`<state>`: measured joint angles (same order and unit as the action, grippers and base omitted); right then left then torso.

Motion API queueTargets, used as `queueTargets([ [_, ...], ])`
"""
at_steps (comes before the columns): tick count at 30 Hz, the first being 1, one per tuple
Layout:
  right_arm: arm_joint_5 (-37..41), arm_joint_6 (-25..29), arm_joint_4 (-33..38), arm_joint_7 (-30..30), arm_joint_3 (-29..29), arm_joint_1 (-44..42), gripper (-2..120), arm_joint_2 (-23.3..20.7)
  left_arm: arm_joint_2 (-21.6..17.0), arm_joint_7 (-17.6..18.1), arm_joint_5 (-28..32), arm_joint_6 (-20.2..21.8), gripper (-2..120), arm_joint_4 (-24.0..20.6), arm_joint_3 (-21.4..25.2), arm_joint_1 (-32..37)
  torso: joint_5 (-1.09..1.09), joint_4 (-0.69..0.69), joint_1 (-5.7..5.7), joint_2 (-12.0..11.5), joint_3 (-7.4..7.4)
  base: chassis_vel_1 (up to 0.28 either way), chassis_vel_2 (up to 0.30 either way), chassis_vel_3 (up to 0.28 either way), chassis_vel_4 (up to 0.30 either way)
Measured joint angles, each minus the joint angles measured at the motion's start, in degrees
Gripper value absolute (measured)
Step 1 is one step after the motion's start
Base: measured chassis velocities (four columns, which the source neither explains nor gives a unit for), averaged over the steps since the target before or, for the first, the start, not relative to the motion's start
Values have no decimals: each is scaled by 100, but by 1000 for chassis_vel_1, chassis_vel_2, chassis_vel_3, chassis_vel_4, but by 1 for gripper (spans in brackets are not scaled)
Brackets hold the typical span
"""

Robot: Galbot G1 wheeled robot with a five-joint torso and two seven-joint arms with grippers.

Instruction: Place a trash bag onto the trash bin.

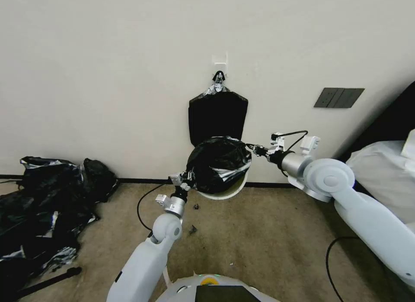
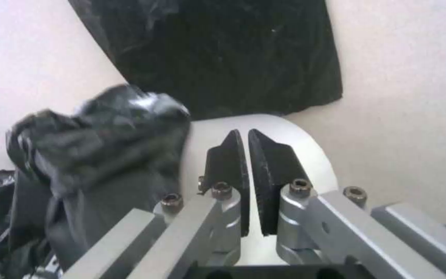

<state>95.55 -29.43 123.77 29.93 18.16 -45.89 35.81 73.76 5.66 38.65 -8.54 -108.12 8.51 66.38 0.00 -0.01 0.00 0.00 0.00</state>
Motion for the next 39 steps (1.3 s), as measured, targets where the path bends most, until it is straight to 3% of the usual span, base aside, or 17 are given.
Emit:
queueTargets([
  [8, 43, 32, 255, 24, 404, -282, 7, 149, 51, 67, 236, 129, 1, 6, 32, -25, 0, 2, 0, 0, 0, 0, 0, 0, 0],
  [14, -188, 88, 1025, -9, 912, -708, 30, 342, 104, 538, -288, 242, 1, 62, -5, -105, 0, 0, 0, 0, 0, 0, 0, 0, 0],
  [18, -739, -120, 1605, -125, 718, -873, 44, 283, 139, 661, -721, 237, 1, 77, -38, -214, -1, 1, 0, 1, -1, 0, 0, 0, 0],
  [21, -1407, -483, 1783, -559, 426, -890, 53, 133, 144, 670, -1197, 155, 1, 88, -89, -274, -1, 0, 0, 0, -1, 0, 0, 0, 0],
  [24, -2525, -790, 1663, -1736, 152, -745, 67, -201, 140, 647, -1671, 62, 1, 76, -159, -295, -1, 2, 0, 0, 0, 0, 0, 0, 0],
  [25, -2525, -790, 1663, -1736, 152, -745, 67, -201, 140, 647, -1671, 62, 1, 76, -159, -295, -1, 2, 0, 0, 0, 0, 0, 0, 0],
  [26, -2858, -897, 1623, -2187, 35, -681, 75, -346, 137, 639, -1780, 53, 1, 38, -183, -290, -1, 1, 0, 0, -1, 0, 0, 0, 0],
  [28, -3085, -946, 1627, -2357, -149, -652, 82, -438, 133, 633, -1866, 38, 1, 3, -192, -280, -1, 1, 0, 1, -1, 0, 0, 0, 0],
  [34, -3340, -936, 1447, -2192, -707, -408, 99, -447, 111, 537, -2394, -224, 1, -24, -204, -266, 0, 2, 0, 0, 0, 0, 0, 0, 0],
  [39, -2867, -968, 1386, -1437, -932, -284, 98, -397, 112, 445, -2884, -474, 1, -75, -222, -234, 0, 1, 0, 0, 0, 0, 0, 0, 0],
])
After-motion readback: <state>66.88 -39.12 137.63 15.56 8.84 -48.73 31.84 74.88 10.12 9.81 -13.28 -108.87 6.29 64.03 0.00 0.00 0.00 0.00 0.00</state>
